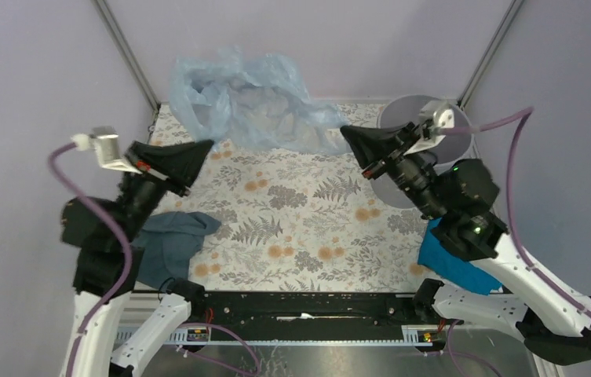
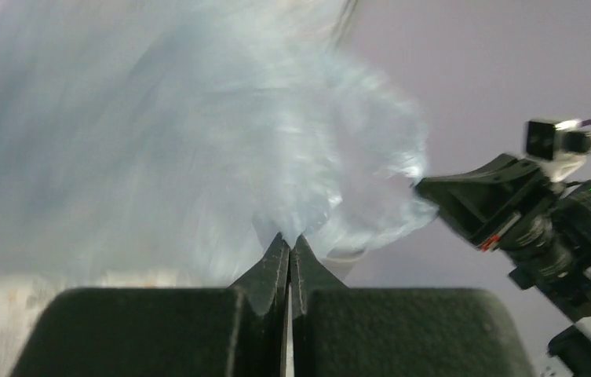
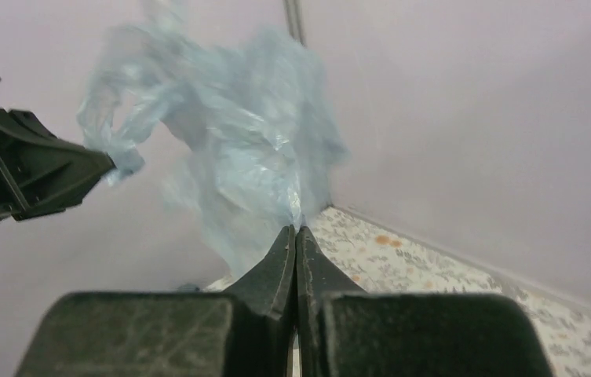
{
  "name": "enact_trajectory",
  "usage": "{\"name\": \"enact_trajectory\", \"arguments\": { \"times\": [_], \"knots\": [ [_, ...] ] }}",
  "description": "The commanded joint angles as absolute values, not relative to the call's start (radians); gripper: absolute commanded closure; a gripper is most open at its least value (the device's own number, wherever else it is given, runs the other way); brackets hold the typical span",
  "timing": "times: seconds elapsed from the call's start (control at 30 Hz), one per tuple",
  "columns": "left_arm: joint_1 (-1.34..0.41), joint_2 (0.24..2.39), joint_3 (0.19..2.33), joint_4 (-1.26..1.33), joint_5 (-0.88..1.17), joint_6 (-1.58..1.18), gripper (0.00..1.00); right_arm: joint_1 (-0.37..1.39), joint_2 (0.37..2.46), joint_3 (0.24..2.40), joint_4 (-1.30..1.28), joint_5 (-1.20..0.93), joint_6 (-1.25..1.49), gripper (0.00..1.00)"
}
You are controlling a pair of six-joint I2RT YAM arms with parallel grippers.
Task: Put the trash bags into the trash bin
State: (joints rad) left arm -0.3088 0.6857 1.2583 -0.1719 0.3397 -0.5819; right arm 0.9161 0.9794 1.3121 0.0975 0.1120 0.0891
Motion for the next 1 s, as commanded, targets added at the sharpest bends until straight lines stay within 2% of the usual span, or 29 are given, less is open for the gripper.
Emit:
{"name": "enact_trajectory", "arguments": {
  "times": [0.0,0.13,0.2,0.27,0.47,0.57,0.67,0.77,0.87,0.97],
  "knots": [
    [-0.307,0.743,0.883,-0.344,0.318,-0.624,1.0,0.919,1.059,1.011,0.069,0.226,0.14,1.0],
    [-0.305,0.822,0.646,-0.429,0.4,-0.653,1.0,0.918,1.161,0.782,0.084,0.134,0.283,1.0],
    [-0.304,0.82,0.631,-0.379,0.449,-0.664,1.0,0.918,1.192,0.788,0.08,0.112,0.288,1.0],
    [-0.302,0.824,0.742,-0.345,0.452,-0.642,1.0,0.919,1.195,0.893,0.024,0.147,0.244,1.0],
    [-0.303,0.945,1.373,-0.302,0.493,-0.542,1.0,0.918,1.211,1.44,-0.143,0.119,0.062,1.0],
    [-0.303,0.896,1.457,-0.153,0.509,-0.583,1.0,0.918,1.166,1.556,-0.107,0.04,0.052,1.0],
    [-0.303,0.776,1.292,-0.055,0.409,-0.611,1.0,0.919,1.046,1.395,0.072,0.02,0.053,1.0],
    [-0.304,0.733,1.05,-0.185,0.24,-0.647,1.0,0.919,0.988,1.128,0.18,0.13,0.068,1.0],
    [-0.303,0.853,0.844,-0.38,0.3,-0.6,1.0,0.918,1.091,0.89,0.147,0.225,0.156,1.0],
    [-0.305,0.978,0.705,-0.496,0.343,-0.595,1.0,0.919,1.217,0.79,0.097,0.085,0.254,1.0]
  ]
}}
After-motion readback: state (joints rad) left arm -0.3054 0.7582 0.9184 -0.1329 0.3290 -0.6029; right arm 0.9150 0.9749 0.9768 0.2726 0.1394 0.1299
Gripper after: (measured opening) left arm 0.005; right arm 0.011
